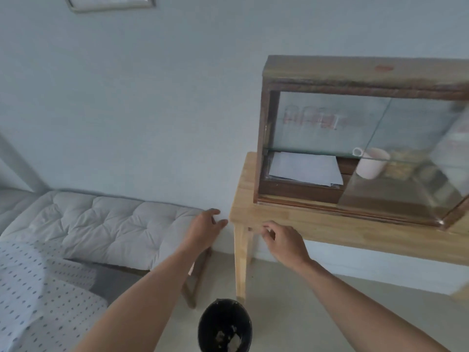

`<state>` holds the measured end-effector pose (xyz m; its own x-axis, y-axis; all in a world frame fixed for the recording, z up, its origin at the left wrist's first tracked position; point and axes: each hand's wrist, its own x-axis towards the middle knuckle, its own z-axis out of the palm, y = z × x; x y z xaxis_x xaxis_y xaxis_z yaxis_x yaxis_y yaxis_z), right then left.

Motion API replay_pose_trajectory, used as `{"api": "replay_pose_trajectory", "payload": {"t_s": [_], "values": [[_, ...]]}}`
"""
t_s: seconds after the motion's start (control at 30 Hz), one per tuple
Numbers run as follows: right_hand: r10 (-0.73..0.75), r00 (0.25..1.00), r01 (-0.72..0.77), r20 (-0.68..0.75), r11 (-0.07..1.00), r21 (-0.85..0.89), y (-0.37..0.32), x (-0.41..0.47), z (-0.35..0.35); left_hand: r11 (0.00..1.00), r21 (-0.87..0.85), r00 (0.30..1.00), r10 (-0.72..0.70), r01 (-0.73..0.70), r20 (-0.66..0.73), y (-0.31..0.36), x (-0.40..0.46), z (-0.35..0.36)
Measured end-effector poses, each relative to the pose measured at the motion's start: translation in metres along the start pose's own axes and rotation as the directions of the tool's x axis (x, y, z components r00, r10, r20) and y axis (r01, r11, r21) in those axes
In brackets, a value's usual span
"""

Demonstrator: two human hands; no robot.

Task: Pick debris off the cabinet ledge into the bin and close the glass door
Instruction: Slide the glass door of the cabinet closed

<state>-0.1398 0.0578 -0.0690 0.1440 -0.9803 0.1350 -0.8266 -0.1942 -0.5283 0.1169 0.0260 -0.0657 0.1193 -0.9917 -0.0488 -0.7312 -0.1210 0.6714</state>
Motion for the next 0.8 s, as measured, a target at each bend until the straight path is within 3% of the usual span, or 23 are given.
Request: {"api": "replay_pose_trajectory", "payload": {"t_s": [0.4,0.57,0.67,0.8], "values": [[0.159,0.94,-0.184,-0.302,0.981,-0.056,0.085,-0.015,-0.092,0.991,0.005,0.991,0.131,-0.131,0.027,0.106,0.03,0.018],[0.052,0.881,-0.161,-0.47,0.967,-0.195,0.119,-0.02,-0.131,0.989,-0.053,0.99,0.14,-0.141,-0.02,0.122,0.034,0.027],[-0.011,0.829,-0.179,-0.56,0.942,-0.284,0.14,-0.014,-0.164,0.98,-0.089,0.984,0.175,-0.177,-0.033,0.131,0.034,0.034],[0.084,0.704,-0.254,-0.706,0.957,-0.139,0.162,-0.004,-0.213,0.959,-0.129,0.968,0.246,-0.251,-0.05,0.139,0.037,0.039]]}}
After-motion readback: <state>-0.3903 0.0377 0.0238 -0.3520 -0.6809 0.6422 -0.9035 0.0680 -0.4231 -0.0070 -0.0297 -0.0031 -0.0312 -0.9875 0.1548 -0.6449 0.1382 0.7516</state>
